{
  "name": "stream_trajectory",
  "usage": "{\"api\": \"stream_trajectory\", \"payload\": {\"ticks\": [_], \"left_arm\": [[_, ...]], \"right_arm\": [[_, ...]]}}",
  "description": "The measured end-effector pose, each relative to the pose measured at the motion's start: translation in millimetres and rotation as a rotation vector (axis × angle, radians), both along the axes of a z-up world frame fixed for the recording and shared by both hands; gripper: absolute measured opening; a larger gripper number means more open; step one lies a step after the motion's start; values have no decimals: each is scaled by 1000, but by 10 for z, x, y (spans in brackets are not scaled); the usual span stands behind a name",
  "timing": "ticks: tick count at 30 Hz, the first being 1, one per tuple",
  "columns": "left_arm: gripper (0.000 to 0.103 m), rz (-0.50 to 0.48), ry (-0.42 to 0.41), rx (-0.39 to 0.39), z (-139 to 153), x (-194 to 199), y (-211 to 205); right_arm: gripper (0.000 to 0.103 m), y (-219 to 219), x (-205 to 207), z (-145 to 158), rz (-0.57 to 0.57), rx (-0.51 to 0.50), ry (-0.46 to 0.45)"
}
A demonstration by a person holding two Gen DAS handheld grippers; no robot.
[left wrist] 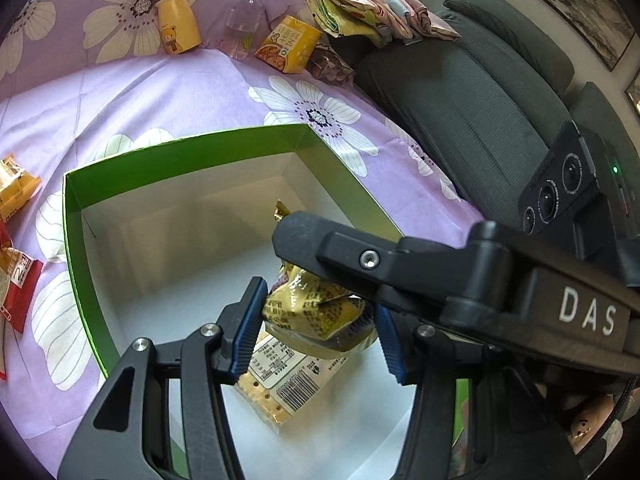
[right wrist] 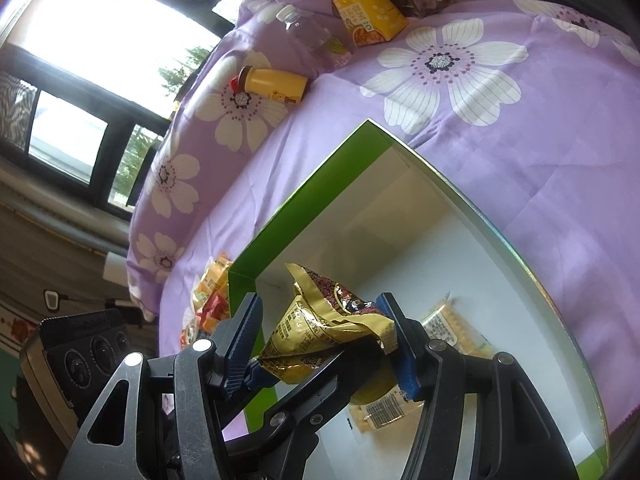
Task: Organize snacks
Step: 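Carry the yellow snack with the right gripper over the green box, then open the right gripper to drop the yellow snack into the box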
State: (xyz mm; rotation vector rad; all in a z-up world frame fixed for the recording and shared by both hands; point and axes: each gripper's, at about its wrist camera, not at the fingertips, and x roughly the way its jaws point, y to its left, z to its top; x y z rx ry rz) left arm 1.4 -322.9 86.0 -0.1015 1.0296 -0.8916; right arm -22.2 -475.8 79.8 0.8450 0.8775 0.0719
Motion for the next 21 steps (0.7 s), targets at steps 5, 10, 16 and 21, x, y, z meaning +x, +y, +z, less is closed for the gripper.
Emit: {"api": "stream_trajectory", "payload": {"ticks": [5,10,16,21], "left_arm": [[53,-1,13,-1,-20,17,3],[53,21,46,15,-84,34,5],[54,22,61,32,-116,38,1],[55,29,73,63,-142,62,-37]], "right_arm": [[62,-7,9,-21,-1,0,10],[62,6,34,-55,-7,-16,38],[62,17,44,-85,-13,-28,59],[62,27,60,-107,-19,-40,82]]}}
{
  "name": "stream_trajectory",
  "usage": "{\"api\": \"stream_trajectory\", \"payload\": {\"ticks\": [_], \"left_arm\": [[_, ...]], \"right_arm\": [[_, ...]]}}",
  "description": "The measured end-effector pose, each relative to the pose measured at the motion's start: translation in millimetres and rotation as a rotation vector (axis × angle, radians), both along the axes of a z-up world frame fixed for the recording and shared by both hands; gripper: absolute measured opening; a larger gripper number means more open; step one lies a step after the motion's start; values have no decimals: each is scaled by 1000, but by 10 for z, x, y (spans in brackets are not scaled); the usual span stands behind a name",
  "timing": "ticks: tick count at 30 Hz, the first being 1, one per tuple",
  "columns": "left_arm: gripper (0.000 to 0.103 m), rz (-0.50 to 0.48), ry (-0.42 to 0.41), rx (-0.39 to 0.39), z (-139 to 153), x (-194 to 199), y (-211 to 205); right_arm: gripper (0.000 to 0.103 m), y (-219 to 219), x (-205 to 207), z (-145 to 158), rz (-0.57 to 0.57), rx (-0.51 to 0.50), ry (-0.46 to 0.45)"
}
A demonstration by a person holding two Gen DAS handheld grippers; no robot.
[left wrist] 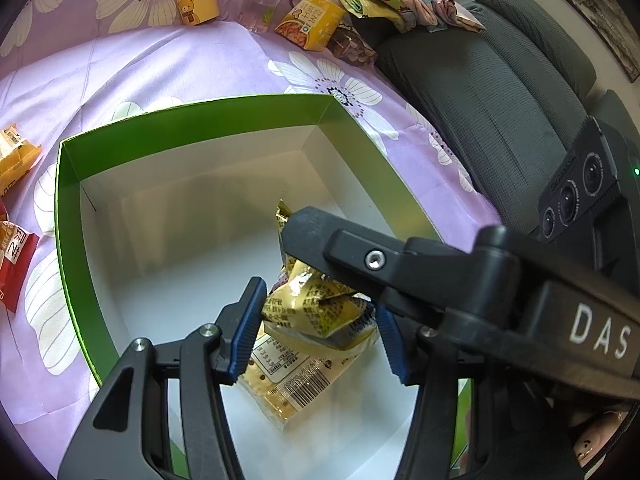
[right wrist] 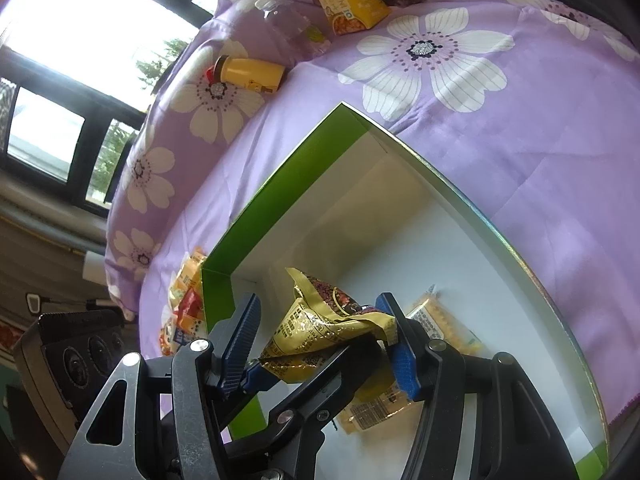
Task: Organize snacks
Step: 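Open the right gripper to drop the yellow snack into the box, then move the right gripper back to the pile of snack packets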
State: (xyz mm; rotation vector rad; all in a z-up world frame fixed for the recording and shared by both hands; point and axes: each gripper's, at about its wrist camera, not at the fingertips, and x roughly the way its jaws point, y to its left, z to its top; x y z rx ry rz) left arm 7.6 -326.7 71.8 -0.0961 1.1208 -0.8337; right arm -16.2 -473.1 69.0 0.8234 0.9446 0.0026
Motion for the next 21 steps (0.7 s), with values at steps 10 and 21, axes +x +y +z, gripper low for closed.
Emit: {"api": "stream_trajectory", "payload": {"ticks": [10,21], "left_arm": [[65,1,-86,-35,118,-112,85],[92,151,-298,-76,595,-319,950]], "right_arm": [[65,-54,-92,112,-61,-83,-18],[78,201,-279,570,-55,-267,-142]]}}
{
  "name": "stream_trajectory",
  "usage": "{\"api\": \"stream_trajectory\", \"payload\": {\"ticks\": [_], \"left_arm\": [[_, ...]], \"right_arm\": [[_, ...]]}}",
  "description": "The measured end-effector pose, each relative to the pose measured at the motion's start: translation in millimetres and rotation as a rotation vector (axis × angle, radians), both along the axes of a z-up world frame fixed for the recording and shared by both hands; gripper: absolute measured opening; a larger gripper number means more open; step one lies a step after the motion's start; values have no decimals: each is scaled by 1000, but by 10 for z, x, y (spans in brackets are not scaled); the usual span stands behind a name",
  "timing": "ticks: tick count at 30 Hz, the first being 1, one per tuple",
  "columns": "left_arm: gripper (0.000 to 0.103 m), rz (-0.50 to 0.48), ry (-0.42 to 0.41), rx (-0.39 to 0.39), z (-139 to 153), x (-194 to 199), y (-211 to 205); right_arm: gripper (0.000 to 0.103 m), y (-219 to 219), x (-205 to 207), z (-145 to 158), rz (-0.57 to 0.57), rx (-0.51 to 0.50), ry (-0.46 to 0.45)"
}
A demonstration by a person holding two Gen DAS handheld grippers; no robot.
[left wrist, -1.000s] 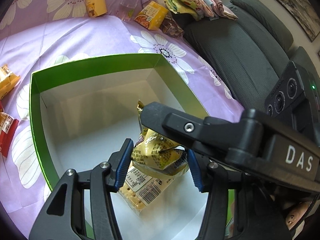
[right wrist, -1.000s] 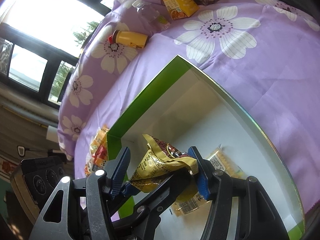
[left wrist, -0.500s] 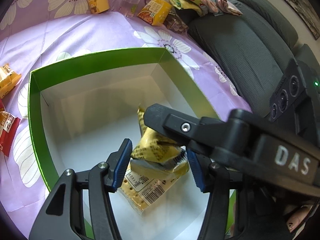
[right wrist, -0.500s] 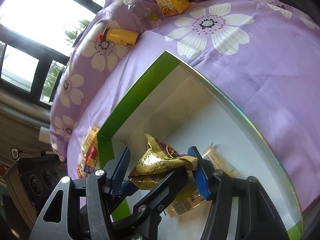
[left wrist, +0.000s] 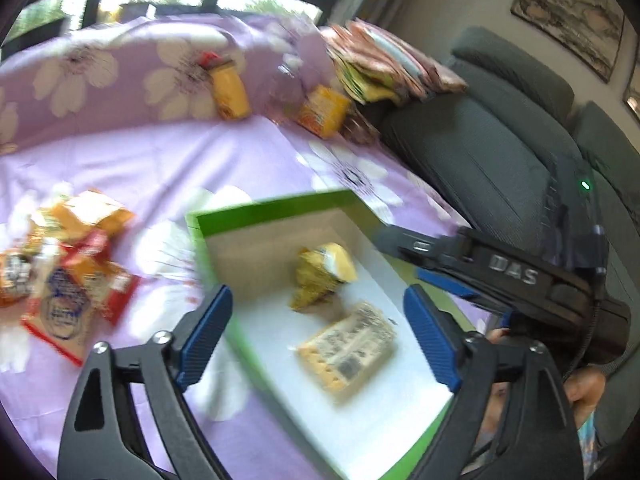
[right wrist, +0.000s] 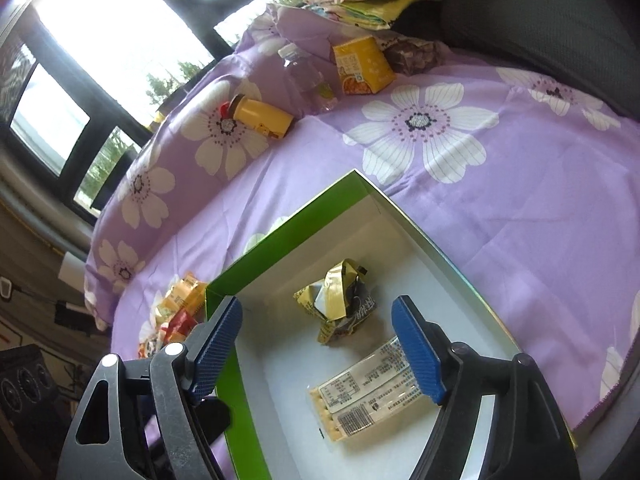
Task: Organize snacks
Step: 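Move the right gripper back to the pile of snack packets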
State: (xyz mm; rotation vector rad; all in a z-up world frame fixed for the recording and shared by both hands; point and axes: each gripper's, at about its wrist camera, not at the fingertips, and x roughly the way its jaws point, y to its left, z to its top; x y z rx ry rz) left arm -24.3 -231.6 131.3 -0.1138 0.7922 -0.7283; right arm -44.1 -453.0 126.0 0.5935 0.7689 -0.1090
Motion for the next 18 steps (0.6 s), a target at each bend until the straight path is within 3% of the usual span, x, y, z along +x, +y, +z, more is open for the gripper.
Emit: {"api": "stream_trajectory", "payload": {"ticks": [4,6,11,18], "left_arm": [[97,171,-9,-2,20,38,634],[103,218,6,-1,-26,53,941],[103,334,70,64,-230,83,1596],[102,511,70,5,-498,108,2482]], "right_arm": [[89,160,-107,211,13,-60,-74],[89,256,-106,255,34,-63,-91],[90,586,-21,271,88,-97,-100],[90,1227,105,189,199,-120,-95]]}}
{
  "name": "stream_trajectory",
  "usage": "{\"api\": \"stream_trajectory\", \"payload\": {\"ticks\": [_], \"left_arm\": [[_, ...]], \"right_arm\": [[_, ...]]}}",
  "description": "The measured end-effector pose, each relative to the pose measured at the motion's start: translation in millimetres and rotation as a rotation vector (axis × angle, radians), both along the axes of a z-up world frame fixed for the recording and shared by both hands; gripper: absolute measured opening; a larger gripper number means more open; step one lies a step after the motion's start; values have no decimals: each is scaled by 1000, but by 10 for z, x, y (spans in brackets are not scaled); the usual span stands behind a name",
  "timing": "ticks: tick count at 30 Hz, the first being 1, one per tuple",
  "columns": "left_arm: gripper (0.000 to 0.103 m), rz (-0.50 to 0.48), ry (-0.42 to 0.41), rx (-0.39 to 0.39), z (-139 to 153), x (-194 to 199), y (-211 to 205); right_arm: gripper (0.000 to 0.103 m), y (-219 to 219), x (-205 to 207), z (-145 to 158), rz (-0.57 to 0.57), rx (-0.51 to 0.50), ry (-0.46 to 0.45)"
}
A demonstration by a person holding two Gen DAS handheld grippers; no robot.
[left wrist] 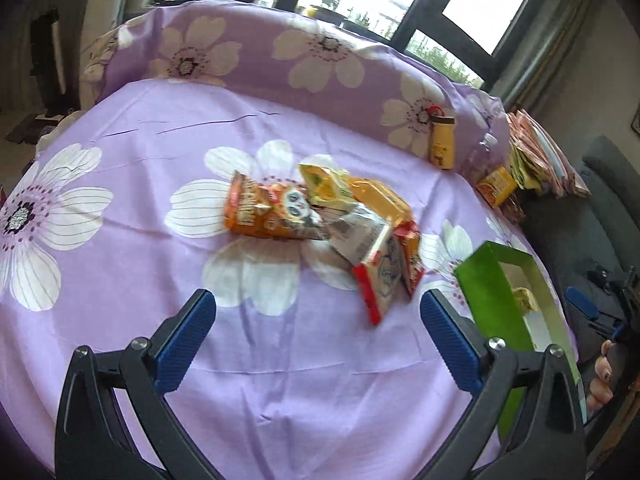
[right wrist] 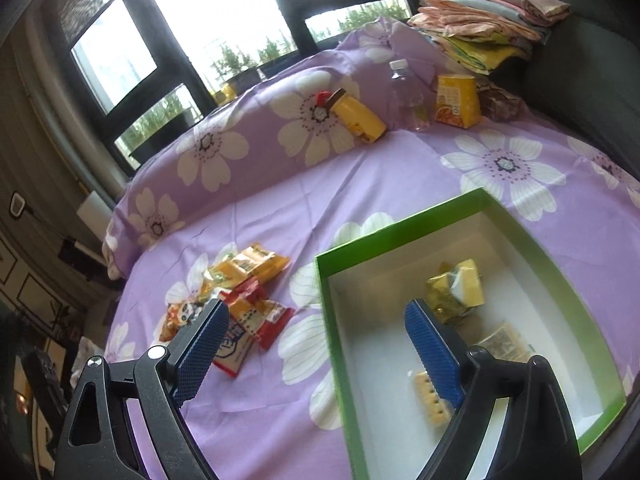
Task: Organize snacks
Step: 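Move the right gripper back to the pile of snack packets, then close the right gripper on the red biscuit packet and lift it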
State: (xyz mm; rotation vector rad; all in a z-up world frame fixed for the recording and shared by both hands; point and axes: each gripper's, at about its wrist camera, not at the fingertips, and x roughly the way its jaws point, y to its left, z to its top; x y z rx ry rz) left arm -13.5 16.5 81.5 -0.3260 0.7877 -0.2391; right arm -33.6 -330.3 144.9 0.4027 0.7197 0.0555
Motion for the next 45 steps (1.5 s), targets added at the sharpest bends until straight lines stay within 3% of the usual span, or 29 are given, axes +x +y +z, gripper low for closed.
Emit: {"api": "stream_trajectory", "payload": {"ticks": [3,6,10,14,20,27,30,34,36,38,45], "left_arm": [[102,48,56,32,-156,127,207],[102,80,97,-27,-227,167,341],[102,89,110,-74,-217,165,380],[102,98,98,-47,-170,143,394],[102,115,116,-79,-190,153,448],[102,85,149,-57,-246,203,335],[102,80,162,-26,-276,208,294],[102,71,175,-35,-307,211,258],[102,66,183,-38,-321,217,249],[102,65,187,-31,-331,222,233],[102,51,191,-10,-346,188,158]], "right_arm": [[90,318,73,-63,80,-6,0],[90,597,262,-221,156,-4,77],[90,830,572,-491,154,9,188],[90,902,882,-679,147,62,234],[90,900,1321,-917,206,42,293],[90,815,1528,-1077,247,96,279],[90,766,1541,-1154,238,145,257],[90,830,1432,-1171,286,98,252],[84,866,1344,-1162,310,91,285],[67,900,1248,-1157,325,86,317],[66,1084,830,-1118,329,18,390]]}}
